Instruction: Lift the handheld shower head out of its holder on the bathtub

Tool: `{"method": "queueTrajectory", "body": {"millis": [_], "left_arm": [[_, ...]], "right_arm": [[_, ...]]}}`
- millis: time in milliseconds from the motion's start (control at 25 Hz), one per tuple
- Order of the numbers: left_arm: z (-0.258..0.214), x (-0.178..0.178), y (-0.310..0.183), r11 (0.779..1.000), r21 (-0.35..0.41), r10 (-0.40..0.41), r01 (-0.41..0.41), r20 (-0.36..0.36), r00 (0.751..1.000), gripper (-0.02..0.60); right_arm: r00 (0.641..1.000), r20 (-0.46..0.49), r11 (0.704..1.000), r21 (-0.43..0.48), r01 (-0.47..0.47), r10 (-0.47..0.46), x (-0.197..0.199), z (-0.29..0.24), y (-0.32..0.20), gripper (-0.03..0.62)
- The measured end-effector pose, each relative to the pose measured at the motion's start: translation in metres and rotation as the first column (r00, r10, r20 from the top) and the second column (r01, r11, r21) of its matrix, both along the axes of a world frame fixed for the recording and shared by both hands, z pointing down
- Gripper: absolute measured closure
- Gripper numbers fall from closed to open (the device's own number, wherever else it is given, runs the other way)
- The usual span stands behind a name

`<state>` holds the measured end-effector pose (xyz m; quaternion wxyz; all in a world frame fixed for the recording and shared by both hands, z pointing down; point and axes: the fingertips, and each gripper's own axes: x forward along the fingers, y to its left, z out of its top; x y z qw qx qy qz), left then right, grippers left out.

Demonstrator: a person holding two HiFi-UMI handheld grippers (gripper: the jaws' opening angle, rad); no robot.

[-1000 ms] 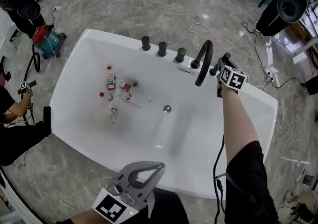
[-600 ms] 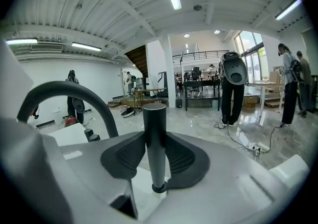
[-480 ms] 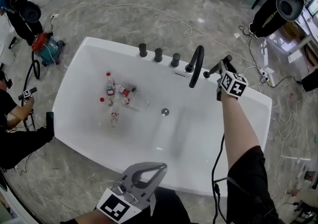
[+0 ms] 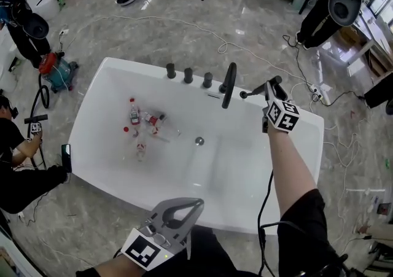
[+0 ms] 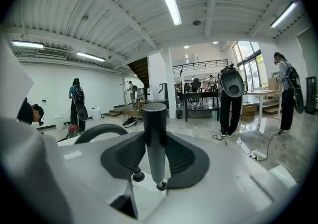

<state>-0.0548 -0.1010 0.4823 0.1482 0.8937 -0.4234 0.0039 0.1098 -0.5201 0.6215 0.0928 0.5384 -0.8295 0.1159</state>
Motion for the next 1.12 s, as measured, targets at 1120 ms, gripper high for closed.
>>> {"method": "queueTrajectory", "body": {"millis": [1120], "left_arm": [[-0.083, 0.032, 0.051, 0.993, 0.044, 0.113, -0.113, -0.017, 0.993, 0.581]], "right_arm": [[0.98, -0.035, 0.969, 0.147, 0.2, -0.197, -0.021, -0.139, 0.268, 0.471]]}}
